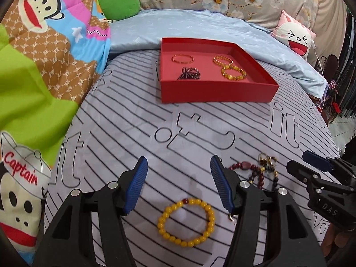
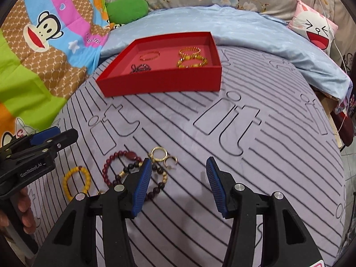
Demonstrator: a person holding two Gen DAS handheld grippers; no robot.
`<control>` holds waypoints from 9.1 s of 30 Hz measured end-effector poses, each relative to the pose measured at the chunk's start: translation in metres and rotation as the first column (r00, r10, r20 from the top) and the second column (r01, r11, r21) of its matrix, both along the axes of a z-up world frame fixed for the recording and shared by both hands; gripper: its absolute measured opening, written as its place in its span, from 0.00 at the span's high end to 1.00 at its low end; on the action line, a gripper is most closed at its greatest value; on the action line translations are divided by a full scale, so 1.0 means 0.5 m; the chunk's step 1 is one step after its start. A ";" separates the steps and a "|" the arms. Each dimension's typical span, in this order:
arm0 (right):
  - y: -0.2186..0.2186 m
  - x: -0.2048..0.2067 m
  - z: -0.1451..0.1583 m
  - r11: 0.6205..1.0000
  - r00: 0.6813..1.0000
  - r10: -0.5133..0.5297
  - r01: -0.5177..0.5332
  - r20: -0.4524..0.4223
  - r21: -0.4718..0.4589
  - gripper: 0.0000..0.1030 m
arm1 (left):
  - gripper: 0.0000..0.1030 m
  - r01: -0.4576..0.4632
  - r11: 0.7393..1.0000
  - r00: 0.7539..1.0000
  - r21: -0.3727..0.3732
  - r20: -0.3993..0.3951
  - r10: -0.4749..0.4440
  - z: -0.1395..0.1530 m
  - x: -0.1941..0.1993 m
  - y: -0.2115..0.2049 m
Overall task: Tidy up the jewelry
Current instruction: 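Move both tools back toward the remaining bracelets and rings, then grasp the red bead bracelet with the left tool while the right tool grasps the black-and-gold bead bracelet, then carry both bead bracelets into the red tray and open both tools, then move both tools back toward the yellow bead bracelet and gold rings, then lower the left tool onto the yellow bead bracelet and close it, then grasp the linked gold rings with the right tool while the left tool holds the yellow bracelet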
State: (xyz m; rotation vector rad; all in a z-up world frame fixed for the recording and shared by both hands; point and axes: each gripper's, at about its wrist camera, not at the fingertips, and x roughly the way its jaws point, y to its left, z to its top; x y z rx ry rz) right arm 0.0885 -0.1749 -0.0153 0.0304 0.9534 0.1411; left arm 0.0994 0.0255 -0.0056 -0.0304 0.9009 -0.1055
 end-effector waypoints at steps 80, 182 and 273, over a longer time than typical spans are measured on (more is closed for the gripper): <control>-0.032 -0.048 -0.003 1.000 1.000 -0.021 0.021 -0.018 -0.006 0.93 | 0.93 0.125 0.991 0.991 -0.044 -0.044 -0.127 -0.009 -0.018 -0.089; -0.028 0.064 0.032 0.999 0.998 -0.045 0.043 0.051 0.029 0.64 | 0.63 0.041 0.998 0.999 0.037 0.021 -0.042 0.003 0.068 -0.020; 0.051 0.047 -0.024 0.994 0.996 0.091 -0.090 -0.022 0.064 0.97 | 0.93 0.038 0.999 0.996 -0.021 -0.085 -0.040 -0.075 0.042 -0.019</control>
